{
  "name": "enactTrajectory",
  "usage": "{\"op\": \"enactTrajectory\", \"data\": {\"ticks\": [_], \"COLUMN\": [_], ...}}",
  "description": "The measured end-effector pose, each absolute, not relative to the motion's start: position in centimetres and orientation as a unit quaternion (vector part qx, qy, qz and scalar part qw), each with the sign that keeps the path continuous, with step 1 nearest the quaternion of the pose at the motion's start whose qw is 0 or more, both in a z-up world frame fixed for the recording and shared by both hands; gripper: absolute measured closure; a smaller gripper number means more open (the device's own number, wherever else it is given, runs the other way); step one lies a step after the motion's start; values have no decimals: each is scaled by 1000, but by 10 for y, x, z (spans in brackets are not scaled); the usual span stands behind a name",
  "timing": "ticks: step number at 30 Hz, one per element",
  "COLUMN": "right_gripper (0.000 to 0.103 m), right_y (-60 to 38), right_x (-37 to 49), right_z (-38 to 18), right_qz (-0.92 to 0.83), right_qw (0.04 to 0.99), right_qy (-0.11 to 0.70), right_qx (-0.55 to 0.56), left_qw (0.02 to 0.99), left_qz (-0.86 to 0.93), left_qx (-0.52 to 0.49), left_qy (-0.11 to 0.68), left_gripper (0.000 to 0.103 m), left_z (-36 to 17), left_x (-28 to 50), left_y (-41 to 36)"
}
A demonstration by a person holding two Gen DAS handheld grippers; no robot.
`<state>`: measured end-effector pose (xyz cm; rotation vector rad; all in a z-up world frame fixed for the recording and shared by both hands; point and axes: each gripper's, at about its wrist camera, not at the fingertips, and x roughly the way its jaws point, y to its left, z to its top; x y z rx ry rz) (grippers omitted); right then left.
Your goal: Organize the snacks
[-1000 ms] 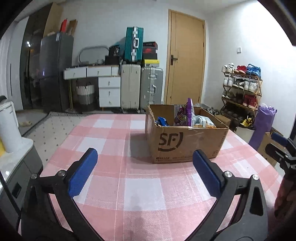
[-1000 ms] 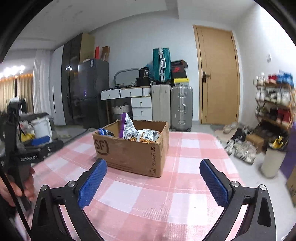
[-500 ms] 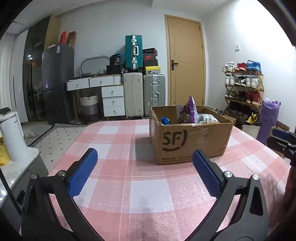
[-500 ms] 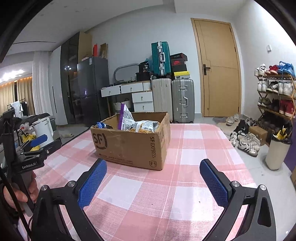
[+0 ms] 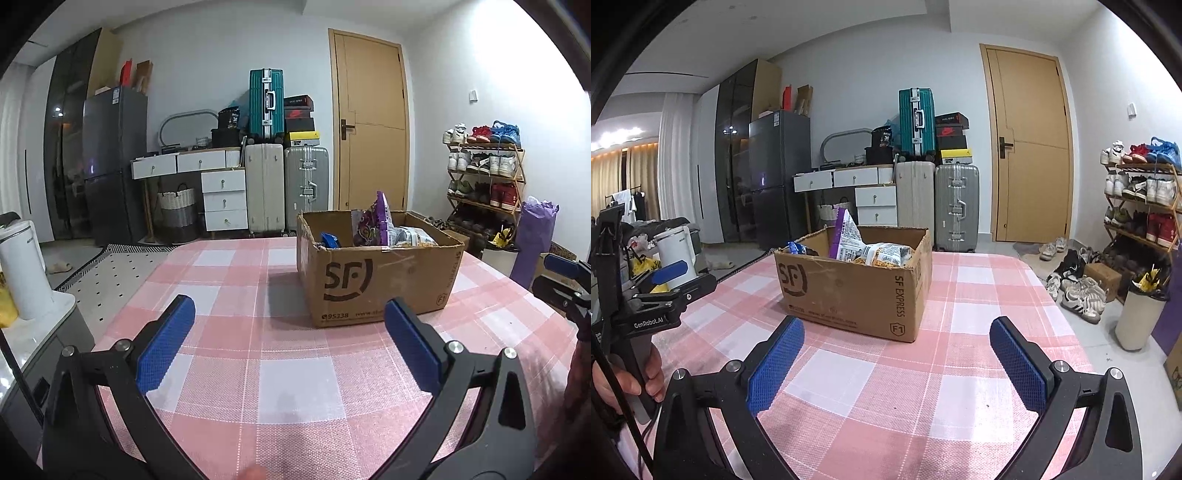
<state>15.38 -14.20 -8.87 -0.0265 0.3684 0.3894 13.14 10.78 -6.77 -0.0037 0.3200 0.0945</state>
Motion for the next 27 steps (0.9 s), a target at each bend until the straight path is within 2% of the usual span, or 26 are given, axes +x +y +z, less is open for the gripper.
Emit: {"op": "enactTrajectory", "data": {"ticks": [27], "right_gripper": [1], "right_y": [-140], "right_x": [149], "right_z": [-88], "right_qz": [192], "right_qw": [966], "right_qy": [171], "right_qx": [-23], "left_qw": [986], "left_qz": [44], "left_qx": [2], "left_qy": [159], "left_gripper": [1], "left_z": [-75], "left_x": [139], "left_y": [110]}}
